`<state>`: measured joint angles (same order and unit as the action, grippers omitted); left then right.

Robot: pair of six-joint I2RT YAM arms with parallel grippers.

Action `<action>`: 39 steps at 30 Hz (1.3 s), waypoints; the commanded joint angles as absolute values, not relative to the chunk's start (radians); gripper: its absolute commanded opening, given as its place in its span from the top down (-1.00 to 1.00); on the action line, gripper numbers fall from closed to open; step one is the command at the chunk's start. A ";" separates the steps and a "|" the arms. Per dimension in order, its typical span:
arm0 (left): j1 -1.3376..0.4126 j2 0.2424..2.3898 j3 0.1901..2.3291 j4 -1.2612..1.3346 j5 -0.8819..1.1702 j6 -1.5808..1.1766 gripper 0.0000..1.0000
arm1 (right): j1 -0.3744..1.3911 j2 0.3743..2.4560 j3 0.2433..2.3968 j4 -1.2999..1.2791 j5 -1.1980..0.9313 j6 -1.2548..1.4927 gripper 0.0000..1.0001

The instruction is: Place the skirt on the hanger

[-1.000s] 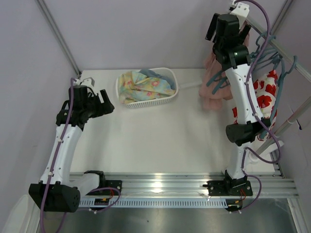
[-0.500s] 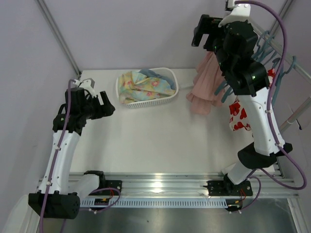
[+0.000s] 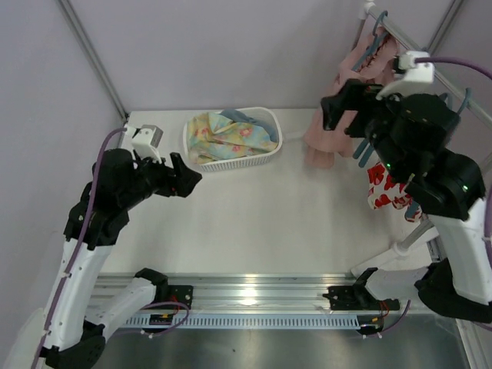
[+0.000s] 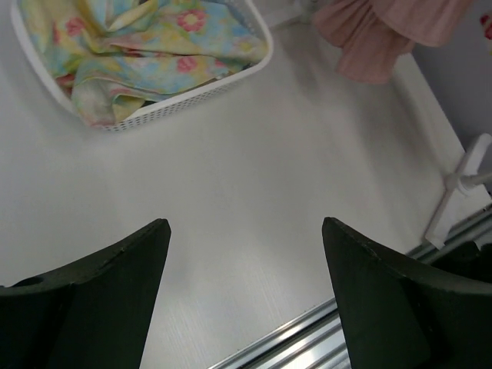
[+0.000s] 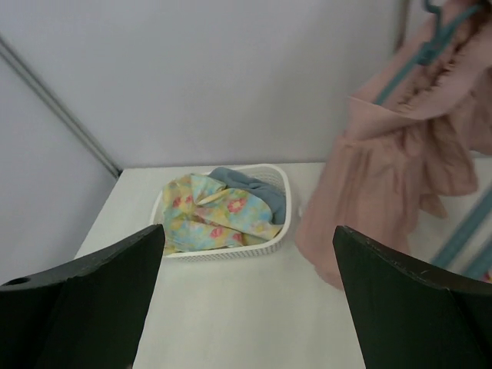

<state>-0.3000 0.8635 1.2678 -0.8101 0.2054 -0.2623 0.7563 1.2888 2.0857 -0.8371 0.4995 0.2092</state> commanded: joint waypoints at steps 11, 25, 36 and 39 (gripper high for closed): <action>-0.707 1.005 1.355 -0.867 -0.196 -0.325 -0.70 | 0.752 1.148 2.102 -1.127 0.677 0.390 -0.99; -0.706 0.876 1.154 -0.680 -0.253 -0.390 -0.99 | 0.753 0.902 1.717 -0.951 0.406 0.387 -0.99; -0.536 0.923 1.078 -0.684 -0.144 -0.469 -0.99 | 0.758 0.710 1.229 -0.606 -0.041 0.383 -0.99; -0.451 0.907 1.049 -0.646 -0.072 -0.469 -0.99 | 0.781 0.661 1.050 -0.490 -0.052 0.409 -0.99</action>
